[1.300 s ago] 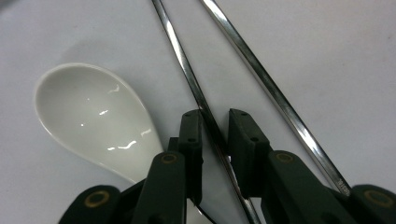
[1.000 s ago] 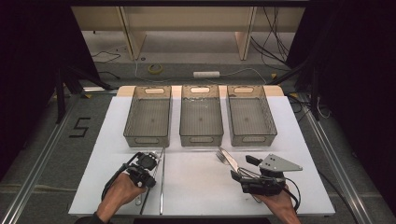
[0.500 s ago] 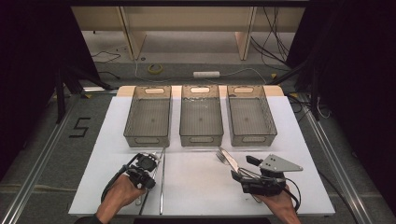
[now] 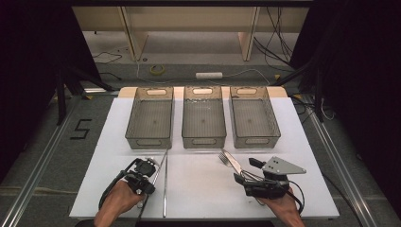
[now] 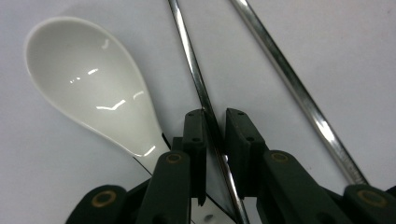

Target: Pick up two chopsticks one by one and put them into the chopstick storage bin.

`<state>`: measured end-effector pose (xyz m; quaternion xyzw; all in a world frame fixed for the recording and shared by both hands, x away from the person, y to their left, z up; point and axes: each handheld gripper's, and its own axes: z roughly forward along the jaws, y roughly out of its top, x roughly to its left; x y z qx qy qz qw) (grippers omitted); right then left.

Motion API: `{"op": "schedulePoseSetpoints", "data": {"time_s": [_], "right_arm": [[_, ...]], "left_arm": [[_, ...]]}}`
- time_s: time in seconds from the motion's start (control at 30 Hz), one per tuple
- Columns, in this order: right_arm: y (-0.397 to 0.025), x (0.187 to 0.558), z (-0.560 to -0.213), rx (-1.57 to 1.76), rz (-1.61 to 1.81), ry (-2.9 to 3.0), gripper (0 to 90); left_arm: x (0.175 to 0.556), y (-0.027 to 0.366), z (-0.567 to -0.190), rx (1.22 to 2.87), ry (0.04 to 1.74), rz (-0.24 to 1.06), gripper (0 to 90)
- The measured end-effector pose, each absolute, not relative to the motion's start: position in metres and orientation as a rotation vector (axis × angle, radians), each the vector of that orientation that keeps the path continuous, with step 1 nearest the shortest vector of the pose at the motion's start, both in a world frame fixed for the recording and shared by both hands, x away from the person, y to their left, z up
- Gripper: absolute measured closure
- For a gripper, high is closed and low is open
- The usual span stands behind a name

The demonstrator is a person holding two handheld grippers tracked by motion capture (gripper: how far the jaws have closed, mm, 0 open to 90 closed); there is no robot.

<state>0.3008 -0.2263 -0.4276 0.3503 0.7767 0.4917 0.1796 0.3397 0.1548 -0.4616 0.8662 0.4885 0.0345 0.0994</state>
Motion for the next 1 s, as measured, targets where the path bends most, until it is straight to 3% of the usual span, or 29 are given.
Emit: {"op": "schedulePoseSetpoints", "data": {"time_s": [1.0], "right_arm": [[-0.2239, 0.3012, -0.4286, 0.978, 1.376, 2.217, 24.1]], "left_arm": [[0.3362, 0.1504, -0.4612, 2.592, 1.421, 0.118, 84.9]]}}
